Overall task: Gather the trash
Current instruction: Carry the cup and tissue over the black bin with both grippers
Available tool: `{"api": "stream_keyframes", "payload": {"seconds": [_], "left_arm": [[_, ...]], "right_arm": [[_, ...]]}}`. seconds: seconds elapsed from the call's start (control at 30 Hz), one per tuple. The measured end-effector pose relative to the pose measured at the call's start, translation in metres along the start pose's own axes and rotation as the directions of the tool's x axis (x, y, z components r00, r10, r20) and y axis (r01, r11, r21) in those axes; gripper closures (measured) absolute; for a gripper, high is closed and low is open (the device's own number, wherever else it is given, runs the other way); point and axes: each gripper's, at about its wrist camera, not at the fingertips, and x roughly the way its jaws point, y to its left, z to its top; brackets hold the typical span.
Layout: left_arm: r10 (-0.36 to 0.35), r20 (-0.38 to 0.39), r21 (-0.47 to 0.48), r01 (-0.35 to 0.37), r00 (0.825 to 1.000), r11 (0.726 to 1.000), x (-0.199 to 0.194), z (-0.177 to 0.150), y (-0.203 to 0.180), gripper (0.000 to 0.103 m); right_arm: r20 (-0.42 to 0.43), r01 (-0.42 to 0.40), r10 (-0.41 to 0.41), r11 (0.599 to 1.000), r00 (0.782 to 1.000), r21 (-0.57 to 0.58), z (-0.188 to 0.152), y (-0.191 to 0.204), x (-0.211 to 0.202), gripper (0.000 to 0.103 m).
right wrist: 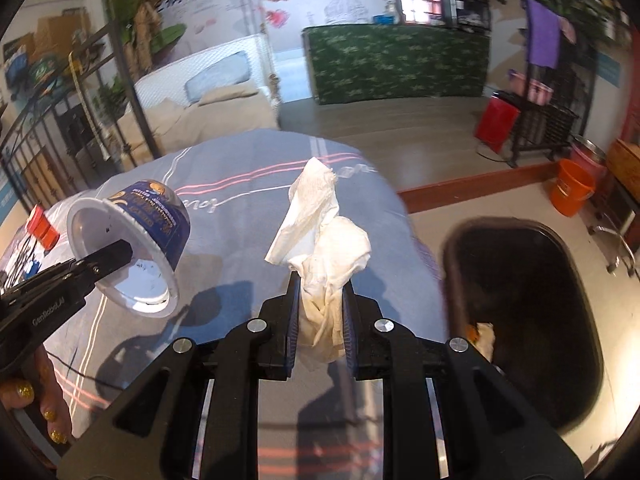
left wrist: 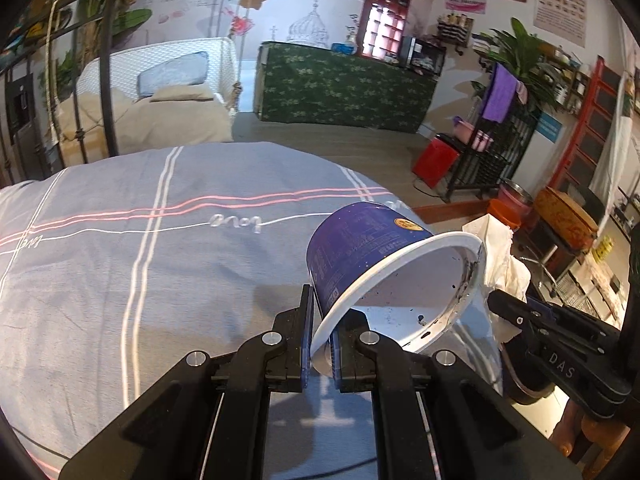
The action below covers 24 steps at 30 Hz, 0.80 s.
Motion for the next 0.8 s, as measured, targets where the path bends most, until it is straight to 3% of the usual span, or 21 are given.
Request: {"api": "stream_keyframes", "payload": {"seconds": [0.33, 0.8], "left_arm": [[-0.111, -0.013, 0.123, 0.112, 0.994, 0.986, 0.008, -0.012, -0.063, 0.095], [-0.195, -0.050, 0.225, 0.201, 0.980, 0.953, 0.022, -0.020, -0.117, 0.095]], "right_arm": [[0.031, 0.116, -0.122, 0.983, 0.992, 0.143, -0.026, -0.077, -0.033, 0.084], [-0.041, 0.256, -0.254, 0.939, 0.966, 0.229, -0.042, -0.157, -0.005, 0.084]]}}
